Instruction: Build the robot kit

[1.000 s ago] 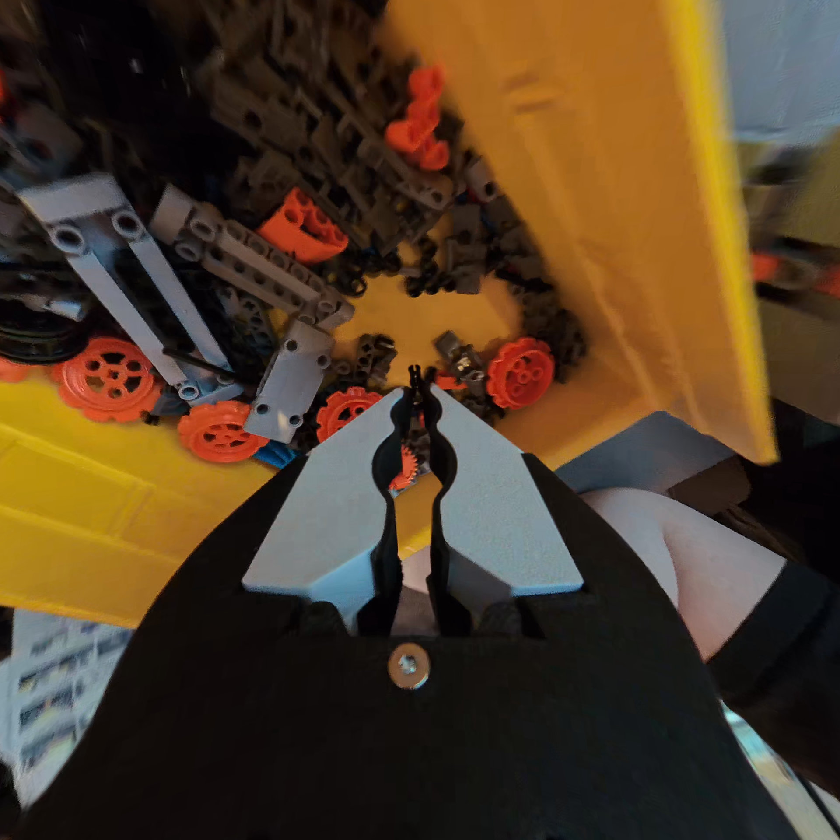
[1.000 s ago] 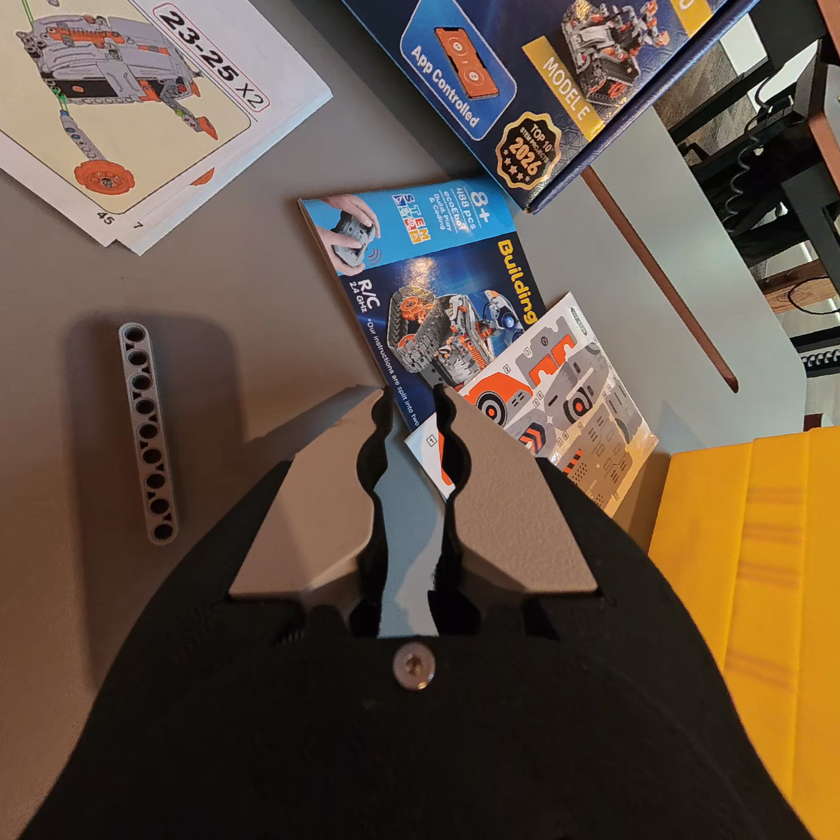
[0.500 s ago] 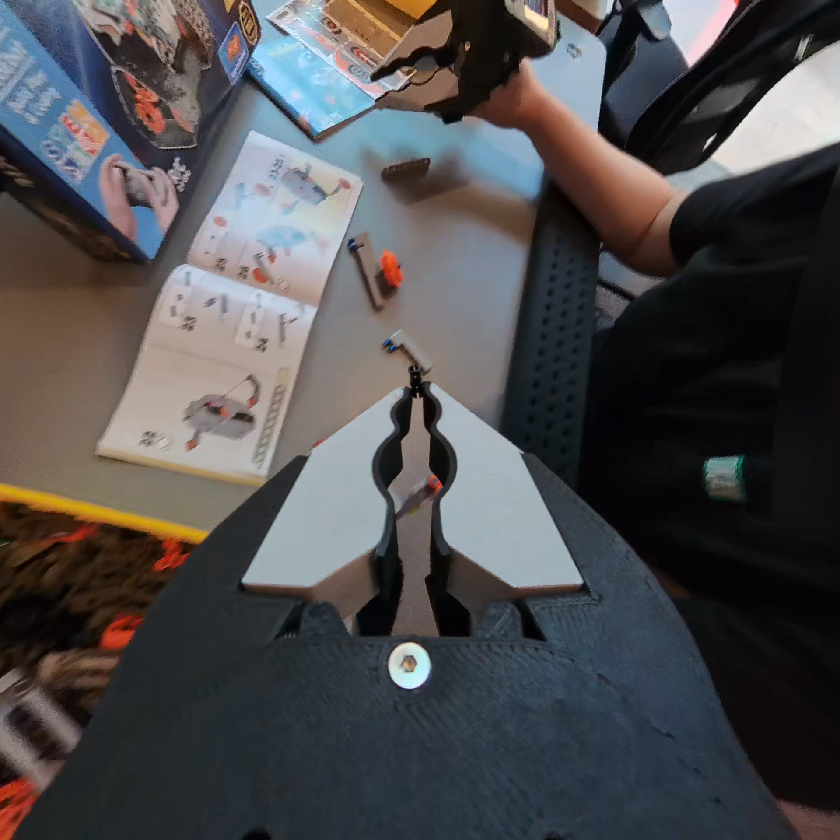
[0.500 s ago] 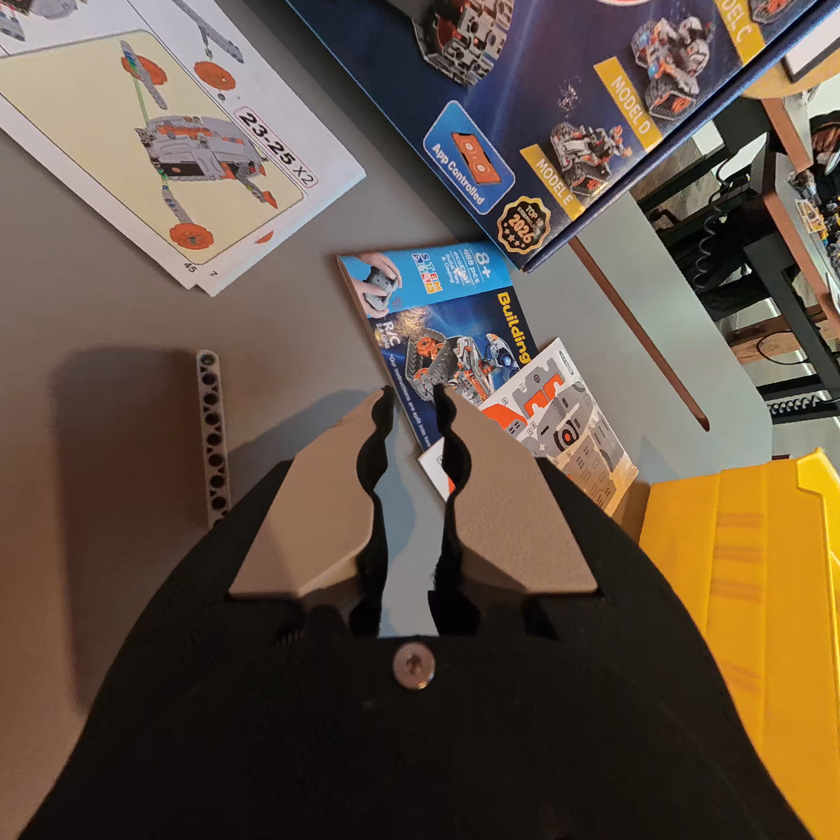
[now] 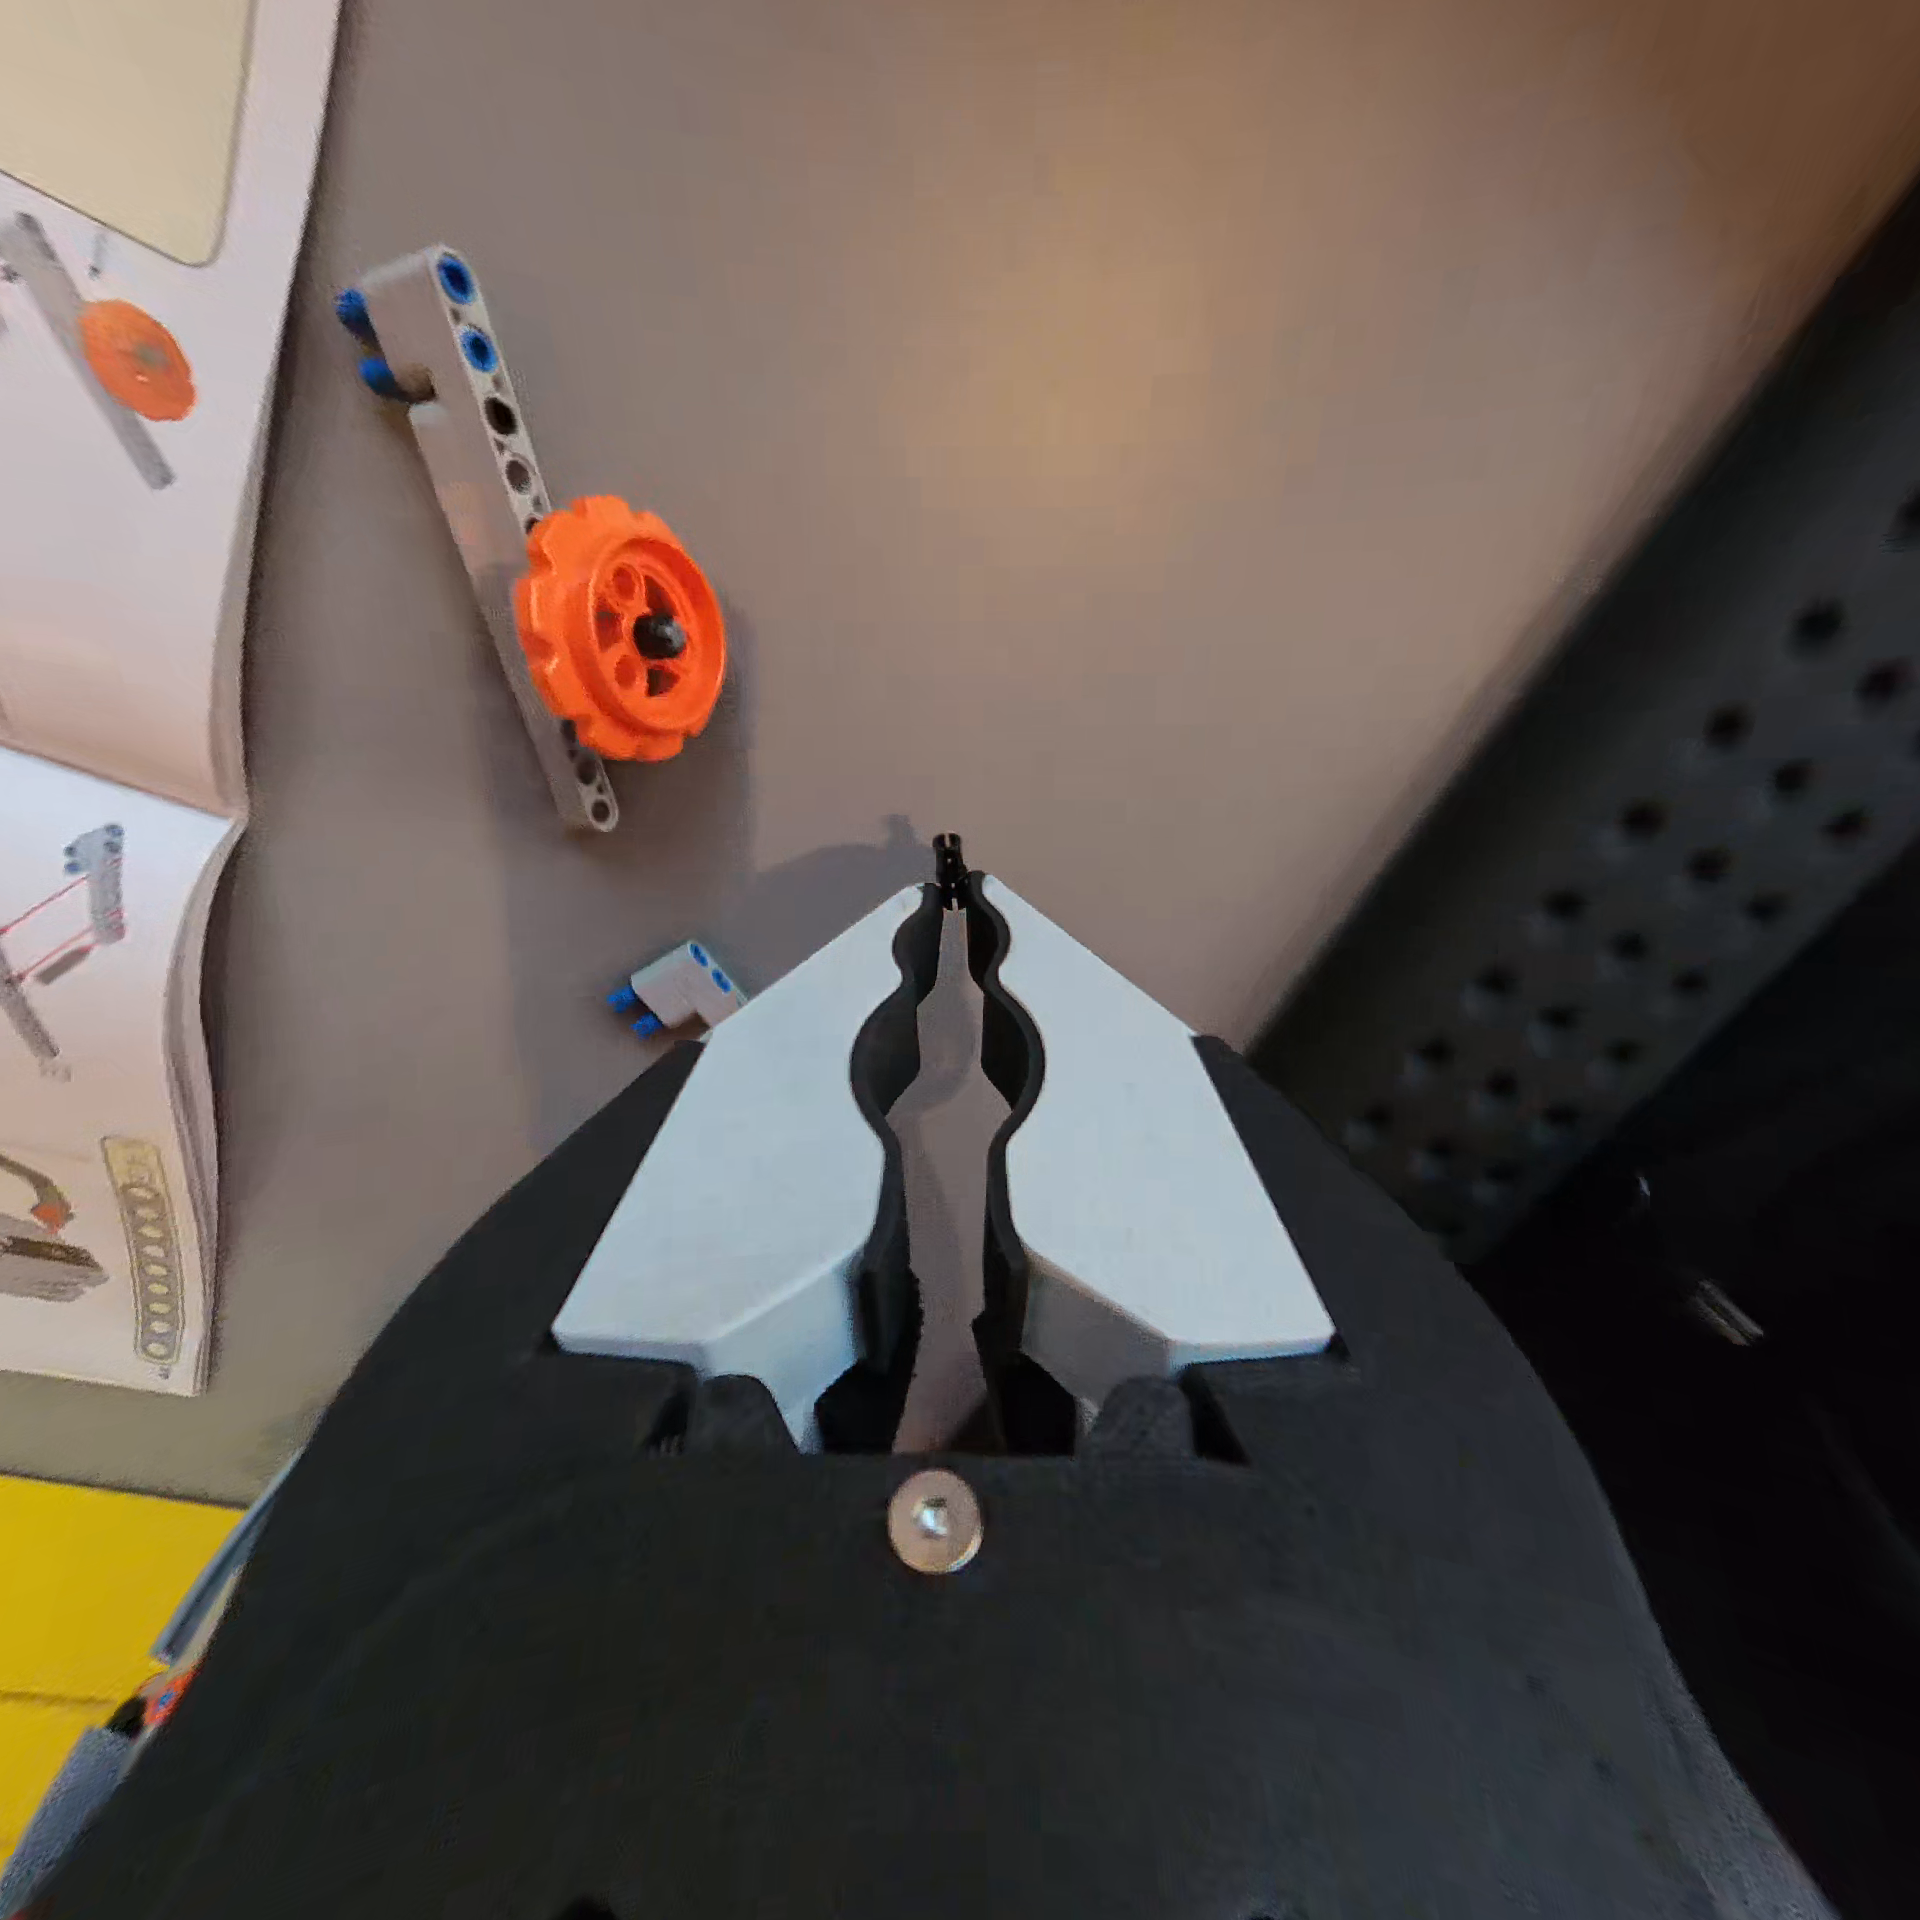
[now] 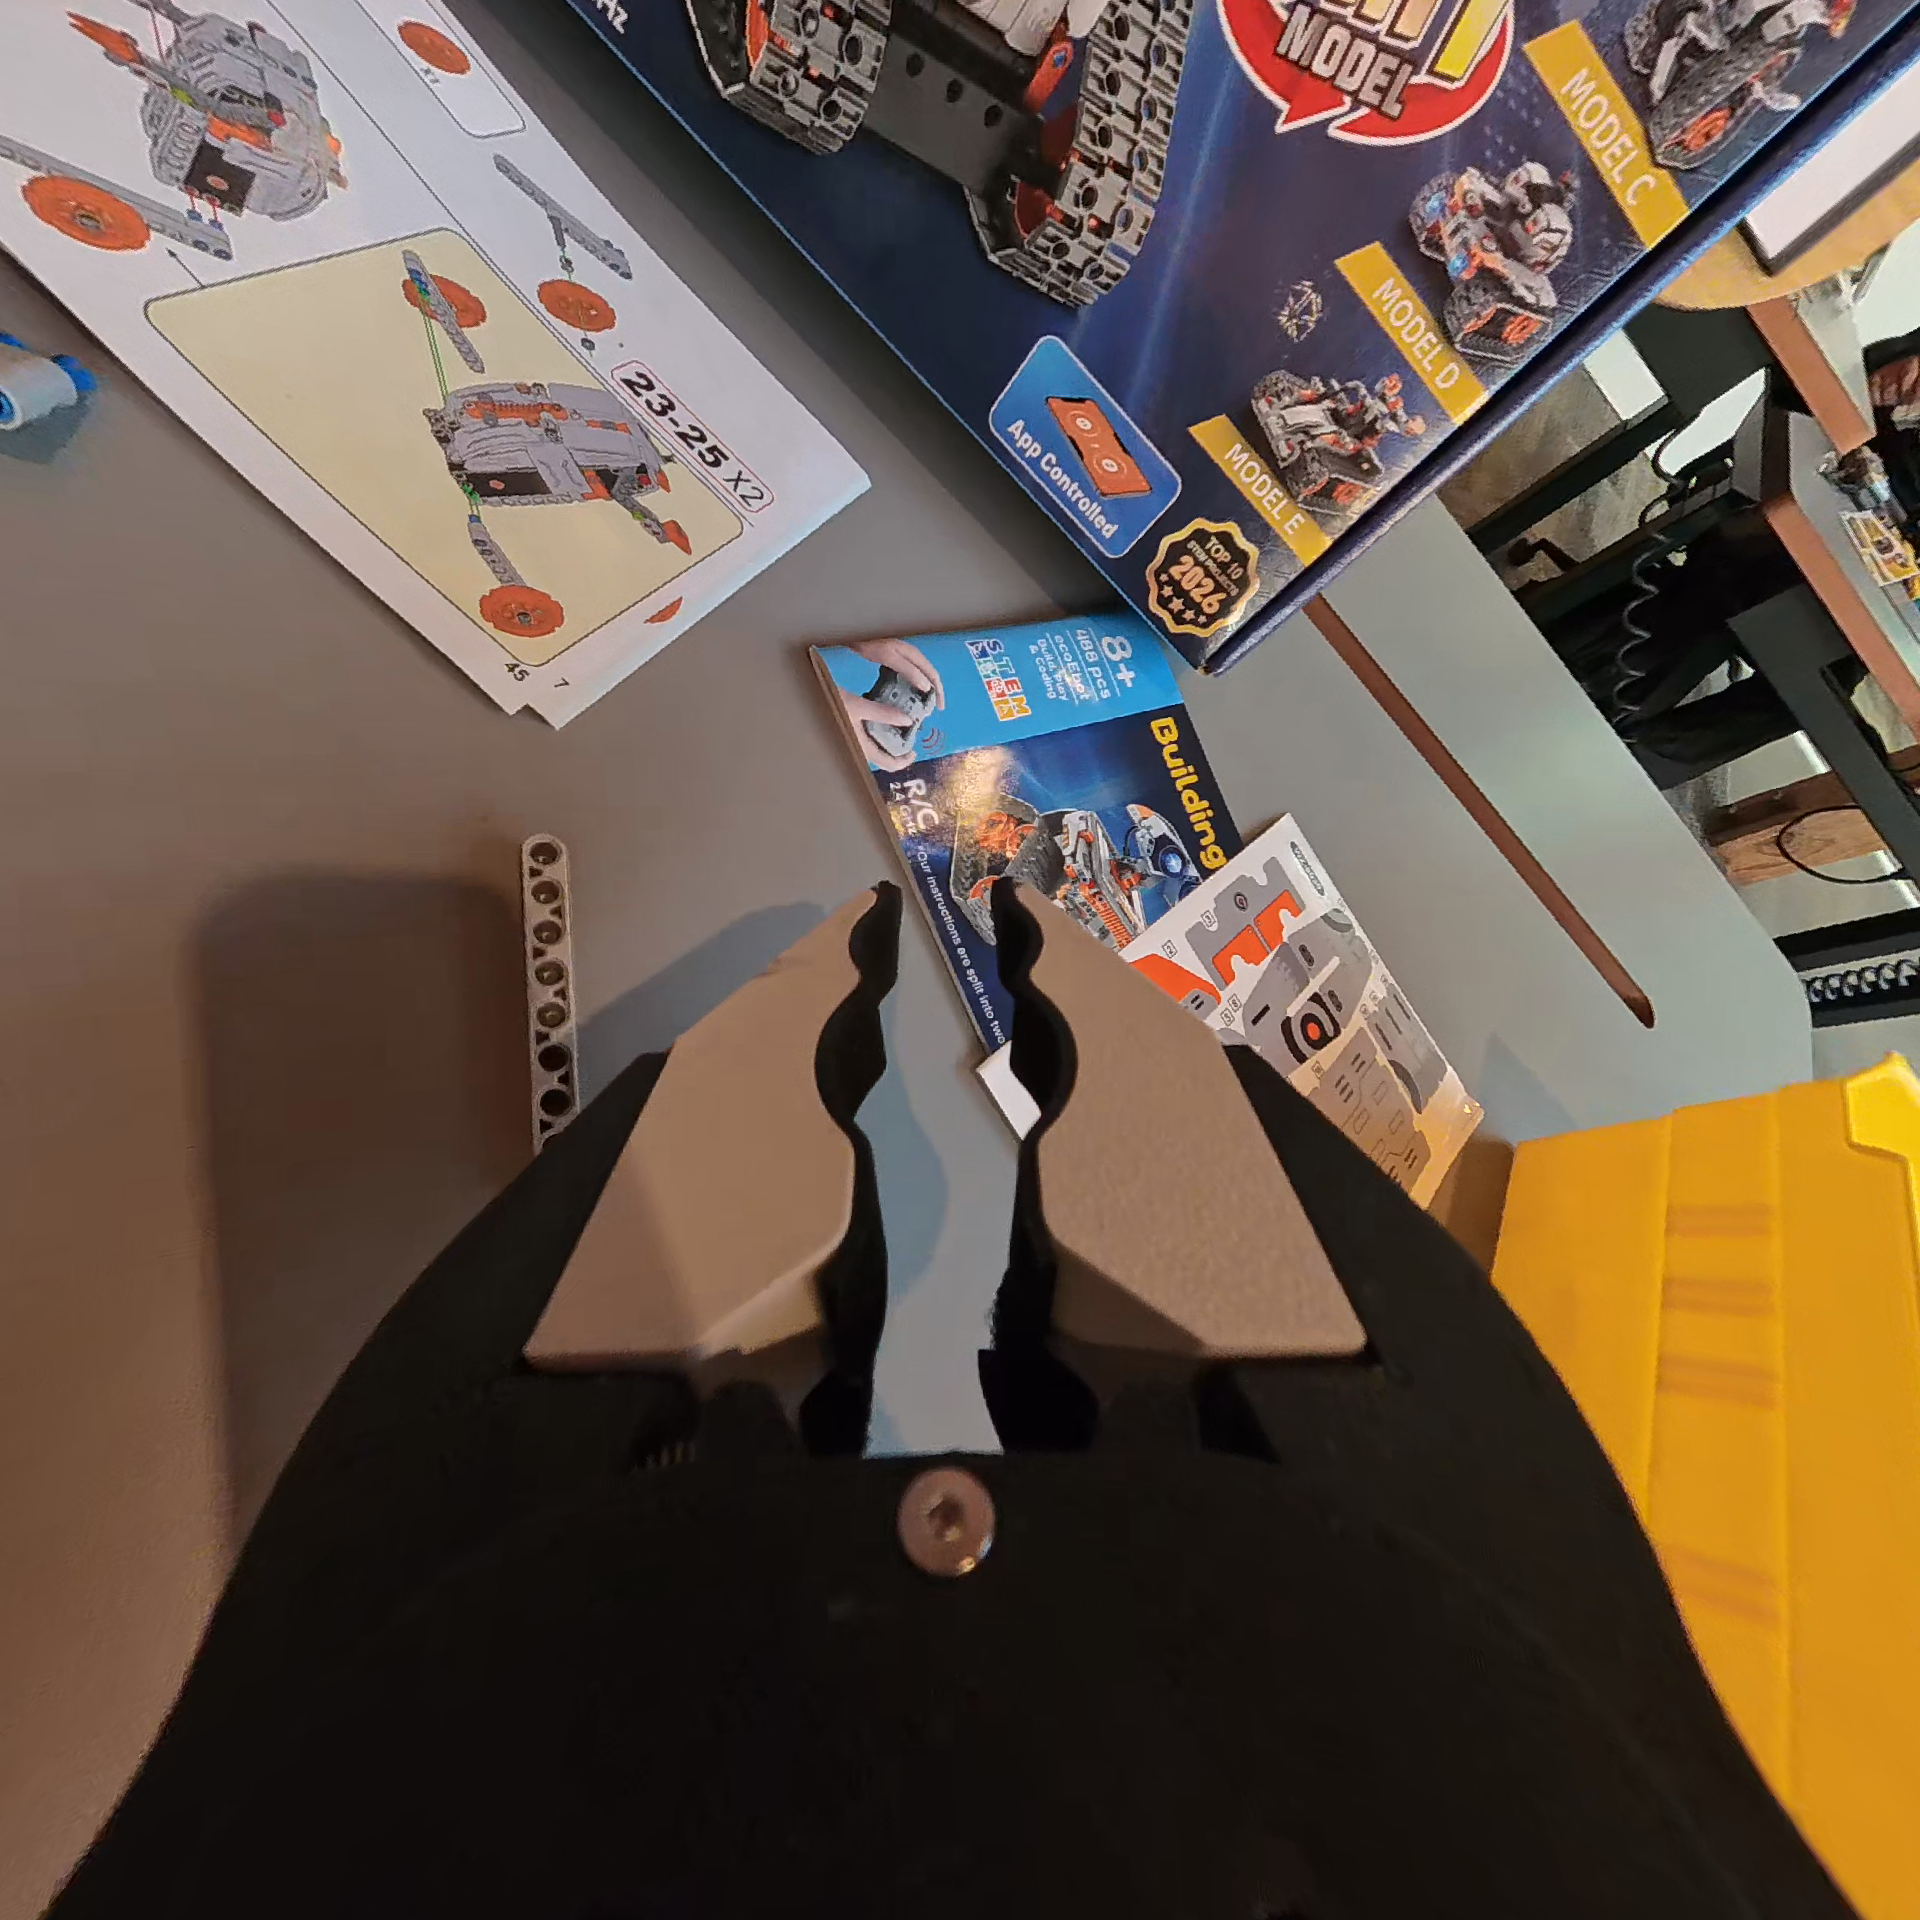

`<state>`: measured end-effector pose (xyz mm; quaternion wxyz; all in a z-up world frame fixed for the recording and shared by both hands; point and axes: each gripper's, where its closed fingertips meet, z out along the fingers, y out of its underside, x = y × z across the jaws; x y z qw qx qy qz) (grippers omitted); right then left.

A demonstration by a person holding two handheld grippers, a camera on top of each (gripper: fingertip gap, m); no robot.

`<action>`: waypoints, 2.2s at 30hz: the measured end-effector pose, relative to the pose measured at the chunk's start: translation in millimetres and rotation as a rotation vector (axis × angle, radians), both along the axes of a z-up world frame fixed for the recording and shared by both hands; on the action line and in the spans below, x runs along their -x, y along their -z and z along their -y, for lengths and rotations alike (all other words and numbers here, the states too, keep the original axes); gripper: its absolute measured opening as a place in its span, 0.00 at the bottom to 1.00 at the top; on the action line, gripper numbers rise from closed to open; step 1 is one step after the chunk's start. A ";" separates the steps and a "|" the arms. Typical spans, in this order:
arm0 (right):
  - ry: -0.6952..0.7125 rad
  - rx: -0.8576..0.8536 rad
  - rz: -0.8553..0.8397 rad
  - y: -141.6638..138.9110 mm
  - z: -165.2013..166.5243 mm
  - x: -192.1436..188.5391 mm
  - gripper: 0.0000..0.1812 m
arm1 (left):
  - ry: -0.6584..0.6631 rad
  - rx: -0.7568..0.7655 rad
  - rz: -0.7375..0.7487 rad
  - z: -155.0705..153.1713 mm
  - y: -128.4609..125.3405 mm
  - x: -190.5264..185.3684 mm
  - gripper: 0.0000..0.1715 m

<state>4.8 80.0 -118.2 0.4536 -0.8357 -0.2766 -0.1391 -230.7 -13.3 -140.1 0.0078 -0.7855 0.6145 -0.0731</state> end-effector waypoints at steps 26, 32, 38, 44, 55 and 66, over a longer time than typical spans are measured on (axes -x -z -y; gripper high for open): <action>-0.003 -0.041 -0.045 -8.7 0.3 -2.3 0.09 | -0.527 -0.375 0.351 -106.9 -190.9 197.6 0.13; 0.024 -0.050 -0.044 -5.8 -0.5 -10.3 0.09 | -0.636 -0.237 0.270 -146.1 -117.5 290.3 0.13; 0.069 -0.106 -0.100 -11.8 -1.0 -22.8 0.08 | -0.582 -0.137 0.205 -159.4 -47.2 305.1 0.12; 0.084 -0.133 -0.089 -13.2 -1.4 -27.2 0.08 | -0.635 -0.151 0.130 -183.2 -12.4 318.8 0.13; 0.071 -0.141 -0.046 -9.8 -2.8 -24.7 0.07 | -0.705 -0.042 0.149 -179.0 -0.3 310.1 0.14; 0.109 -0.168 -0.040 -13.0 -4.4 -32.3 0.07 | -0.706 -0.070 0.224 -186.0 -46.7 322.3 0.14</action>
